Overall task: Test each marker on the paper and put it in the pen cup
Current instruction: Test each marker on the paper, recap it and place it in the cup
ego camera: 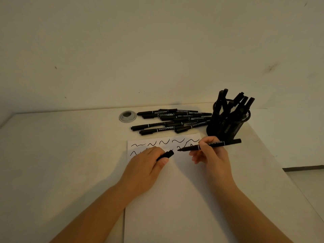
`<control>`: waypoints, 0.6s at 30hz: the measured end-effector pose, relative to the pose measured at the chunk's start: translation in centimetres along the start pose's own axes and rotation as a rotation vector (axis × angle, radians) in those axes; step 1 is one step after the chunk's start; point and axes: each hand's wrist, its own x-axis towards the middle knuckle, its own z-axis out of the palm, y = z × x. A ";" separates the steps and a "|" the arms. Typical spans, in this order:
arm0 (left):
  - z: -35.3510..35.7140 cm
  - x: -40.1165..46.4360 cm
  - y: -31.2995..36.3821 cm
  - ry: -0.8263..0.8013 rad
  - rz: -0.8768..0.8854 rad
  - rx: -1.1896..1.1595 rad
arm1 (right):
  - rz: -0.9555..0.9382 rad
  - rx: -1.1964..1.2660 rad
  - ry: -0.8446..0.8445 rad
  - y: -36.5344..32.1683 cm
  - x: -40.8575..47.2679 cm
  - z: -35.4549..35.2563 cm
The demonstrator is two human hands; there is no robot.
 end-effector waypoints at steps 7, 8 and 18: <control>0.1 0.0 -0.1 -0.003 0.000 -0.003 | 0.004 0.033 -0.060 0.5 0.0 -0.3; 0.1 0.0 -0.1 -0.004 0.004 -0.003 | 0.003 0.036 -0.067 0.5 -0.1 -0.3; 0.0 0.0 -0.1 -0.006 0.041 -0.023 | 0.003 -0.069 -0.175 0.2 -0.5 0.0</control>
